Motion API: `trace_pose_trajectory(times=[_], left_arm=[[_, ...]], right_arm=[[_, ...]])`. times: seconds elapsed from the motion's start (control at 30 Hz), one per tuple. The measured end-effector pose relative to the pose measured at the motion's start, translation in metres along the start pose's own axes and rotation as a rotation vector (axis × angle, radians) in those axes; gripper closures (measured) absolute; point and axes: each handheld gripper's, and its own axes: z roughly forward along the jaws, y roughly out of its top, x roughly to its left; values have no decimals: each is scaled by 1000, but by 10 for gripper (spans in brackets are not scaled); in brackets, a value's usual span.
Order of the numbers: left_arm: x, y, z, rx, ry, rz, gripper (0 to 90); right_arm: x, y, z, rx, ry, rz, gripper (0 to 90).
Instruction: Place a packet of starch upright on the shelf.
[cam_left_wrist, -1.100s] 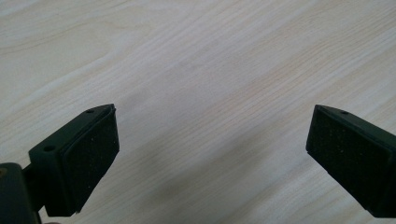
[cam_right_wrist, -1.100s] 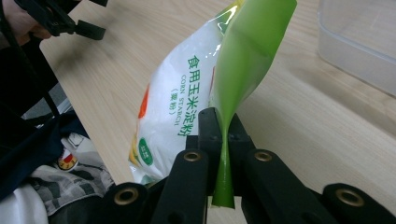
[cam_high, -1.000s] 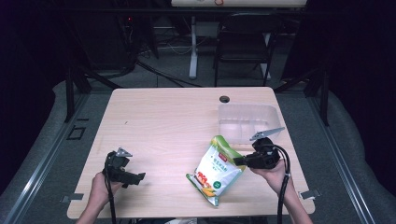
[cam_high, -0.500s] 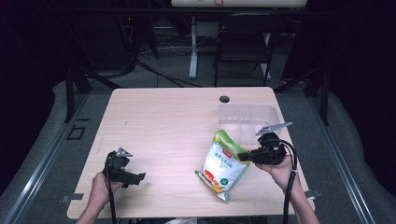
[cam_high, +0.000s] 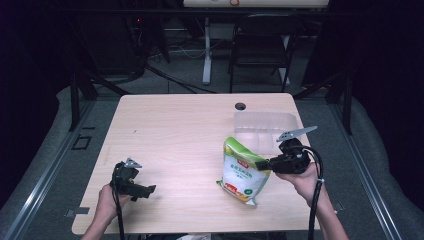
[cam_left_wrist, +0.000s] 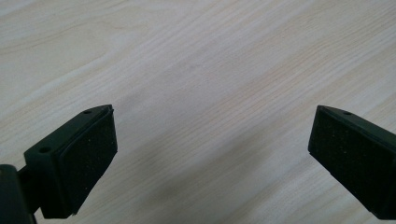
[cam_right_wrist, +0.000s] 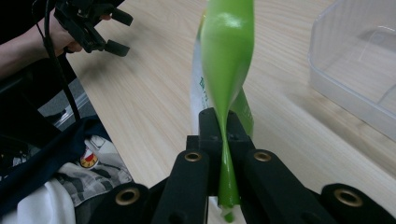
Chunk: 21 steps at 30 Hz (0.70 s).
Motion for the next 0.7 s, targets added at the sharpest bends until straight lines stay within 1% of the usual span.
trace_pose_trajectory(times=[0.07, 0.23, 0.3, 0.4, 0.43, 0.47, 0.53, 0.63, 0.7], left_arm=[[0, 0, 0, 0, -1, 5, 13], [1, 0, 1, 0, -3, -9, 13], [1, 0, 1, 3, -2, 0, 13], [1, 0, 1, 5, -3, 2, 13], [1, 1, 1, 6, -3, 2, 13], [1, 1, 1, 6, -4, 2, 13], [0, 1, 1, 4, -6, 3, 13], [0, 1, 1, 5, -8, 2, 13], [1, 1, 2, 6, -7, -2, 13]], right_arm=[[1, 3, -2, 7, -2, -9, 899], [3, 8, -8, 11, -19, -28, 900], [3, 9, -11, 14, -24, -35, 900], [0, 10, -17, 9, -45, -26, 899], [-1, 10, -18, -1, -49, -24, 900], [-2, 11, -20, 8, -52, -24, 899], [-5, 12, -23, -3, -60, -23, 899], [-8, 16, -29, 6, -70, -19, 899], [-9, 17, -30, -10, -78, -19, 899]])
